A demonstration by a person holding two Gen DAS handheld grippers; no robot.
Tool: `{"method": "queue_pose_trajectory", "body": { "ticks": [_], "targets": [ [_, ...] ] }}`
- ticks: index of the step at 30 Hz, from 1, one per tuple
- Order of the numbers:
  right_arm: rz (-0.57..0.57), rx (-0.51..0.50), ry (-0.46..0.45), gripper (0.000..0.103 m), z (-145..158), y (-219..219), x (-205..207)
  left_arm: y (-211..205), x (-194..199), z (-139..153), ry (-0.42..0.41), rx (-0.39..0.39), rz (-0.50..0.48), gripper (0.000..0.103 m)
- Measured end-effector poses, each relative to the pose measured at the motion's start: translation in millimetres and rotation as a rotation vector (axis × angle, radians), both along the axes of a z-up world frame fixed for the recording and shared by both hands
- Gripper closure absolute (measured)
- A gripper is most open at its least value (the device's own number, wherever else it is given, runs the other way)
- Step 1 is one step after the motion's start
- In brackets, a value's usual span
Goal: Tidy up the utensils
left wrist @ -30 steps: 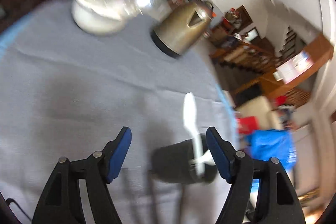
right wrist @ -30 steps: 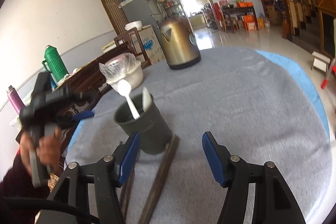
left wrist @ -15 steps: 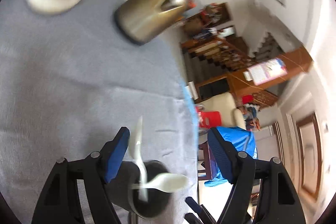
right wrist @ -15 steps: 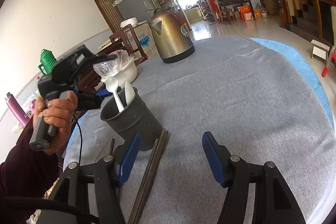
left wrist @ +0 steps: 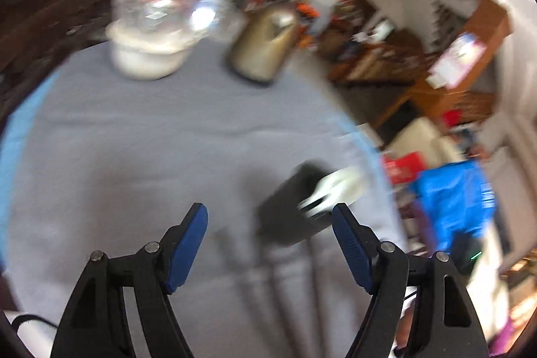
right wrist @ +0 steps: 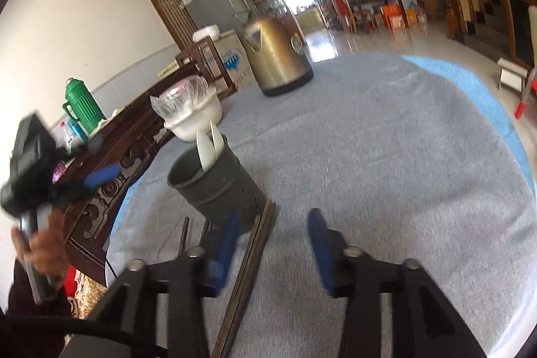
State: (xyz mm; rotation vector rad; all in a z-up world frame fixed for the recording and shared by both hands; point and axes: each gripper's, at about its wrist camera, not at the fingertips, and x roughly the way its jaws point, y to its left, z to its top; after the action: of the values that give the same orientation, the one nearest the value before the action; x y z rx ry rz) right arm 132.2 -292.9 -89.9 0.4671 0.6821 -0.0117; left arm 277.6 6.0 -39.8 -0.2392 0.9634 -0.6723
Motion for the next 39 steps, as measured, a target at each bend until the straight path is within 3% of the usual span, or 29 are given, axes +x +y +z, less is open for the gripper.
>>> {"method": "queue_pose_trajectory", "body": {
  "ticks": [6, 13, 19, 26, 28, 34, 39],
  "targets": [
    [0.023, 0.027, 0.097, 0.064, -16.6, 13.8, 18.7, 5.4, -1.6, -37.3, 0.097, 0.176, 0.05, 0.026],
    [0.049, -0.016, 0.133, 0.078, -27.3, 26.7, 46.3, -28.3, 9.7, -57.9, 0.108, 0.263, 0.032, 0.028],
    [0.059, -0.062, 0.17, 0.08, -37.6, 29.6, 67.1, -47.4, 22.4, -77.8, 0.134, 0.307, -0.004, 0.047],
    [0.073, -0.068, 0.236, 0.082, -52.7, 34.5, 80.2, -57.2, 27.9, -93.0, 0.157, 0.339, -0.023, 0.06],
    [0.075, -0.088, 0.239, 0.082, -51.5, 35.2, 80.0, -60.7, 30.3, -94.0, 0.168, 0.322, -0.04, 0.071],
    [0.022, -0.065, 0.262, 0.084, -49.5, 12.1, 72.4, -74.7, 24.0, -93.3, 0.131, 0.34, -0.089, 0.074],
    [0.013, 0.051, 0.263, 0.084, -51.7, -2.5, 76.6, -66.3, 27.9, -91.7, 0.148, 0.334, -0.071, 0.074]
  ]
}}
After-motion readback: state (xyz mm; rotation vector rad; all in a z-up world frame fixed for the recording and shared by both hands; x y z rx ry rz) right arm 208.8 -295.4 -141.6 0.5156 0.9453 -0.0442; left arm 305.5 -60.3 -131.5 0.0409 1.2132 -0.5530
